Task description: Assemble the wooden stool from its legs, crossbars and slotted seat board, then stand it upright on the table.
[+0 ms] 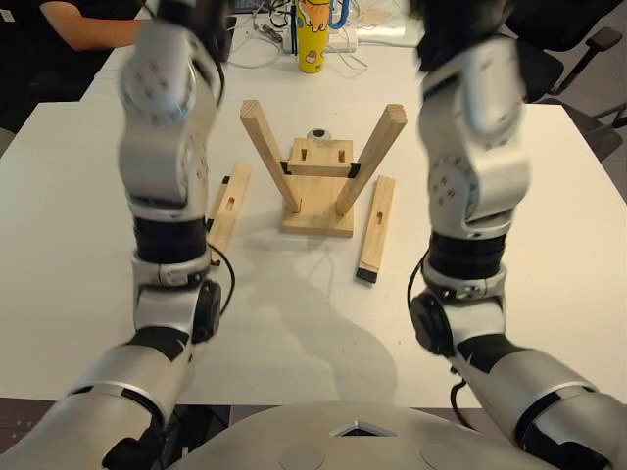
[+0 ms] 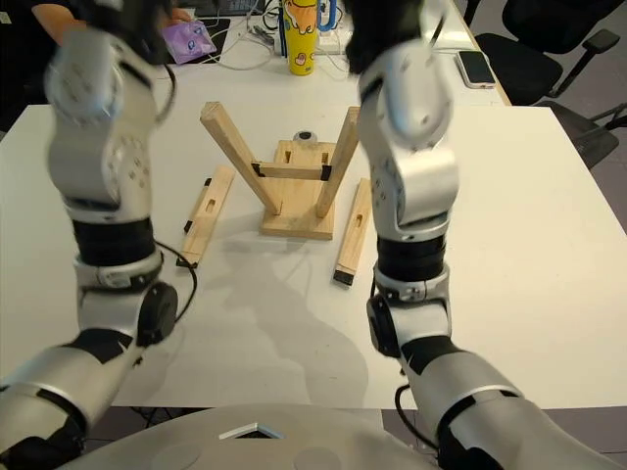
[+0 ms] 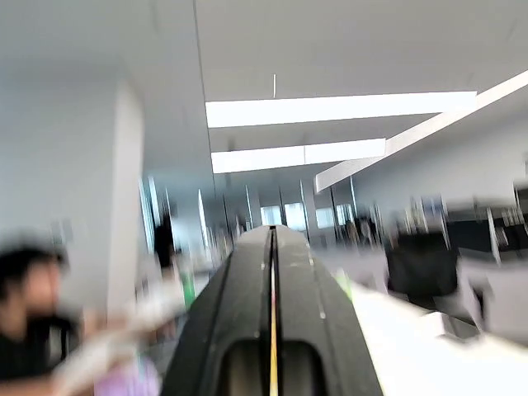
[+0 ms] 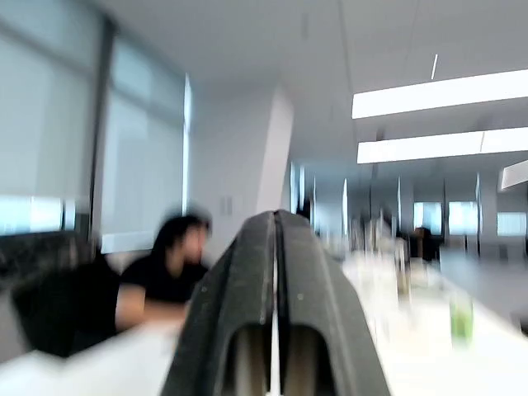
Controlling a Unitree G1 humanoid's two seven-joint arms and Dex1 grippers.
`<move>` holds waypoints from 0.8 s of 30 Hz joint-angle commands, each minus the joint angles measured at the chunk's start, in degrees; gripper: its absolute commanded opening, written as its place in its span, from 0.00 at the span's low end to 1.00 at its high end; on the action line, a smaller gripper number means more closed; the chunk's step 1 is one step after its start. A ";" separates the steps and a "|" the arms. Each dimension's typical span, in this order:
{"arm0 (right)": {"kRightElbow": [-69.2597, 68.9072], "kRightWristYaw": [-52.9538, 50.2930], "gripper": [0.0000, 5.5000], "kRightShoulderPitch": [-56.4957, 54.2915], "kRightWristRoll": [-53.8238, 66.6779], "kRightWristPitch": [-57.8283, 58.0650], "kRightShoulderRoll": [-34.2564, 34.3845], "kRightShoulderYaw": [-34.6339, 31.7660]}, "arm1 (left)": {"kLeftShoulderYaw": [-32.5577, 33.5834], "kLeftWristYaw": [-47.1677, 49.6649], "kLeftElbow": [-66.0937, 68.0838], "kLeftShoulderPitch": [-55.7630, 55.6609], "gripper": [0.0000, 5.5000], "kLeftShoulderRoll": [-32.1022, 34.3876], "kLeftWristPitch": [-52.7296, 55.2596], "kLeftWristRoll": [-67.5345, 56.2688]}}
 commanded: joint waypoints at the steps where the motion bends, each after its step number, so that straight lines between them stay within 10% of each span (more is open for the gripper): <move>1: -2.85 3.38 0.00 24.97 6.62 26.04 -1.49 5.94 | -7.67 -1.71 -3.81 28.47 0.00 -2.61 18.43 -3.96; 14: -1.50 7.64 0.00 13.36 5.30 -8.78 1.50 -1.72 | -4.92 4.84 -9.01 13.86 0.00 -0.90 -4.25 5.90; 24: 4.78 2.78 0.00 6.39 15.20 -10.39 -1.83 -18.17 | 1.23 8.38 -16.41 10.77 0.00 3.12 -15.42 11.92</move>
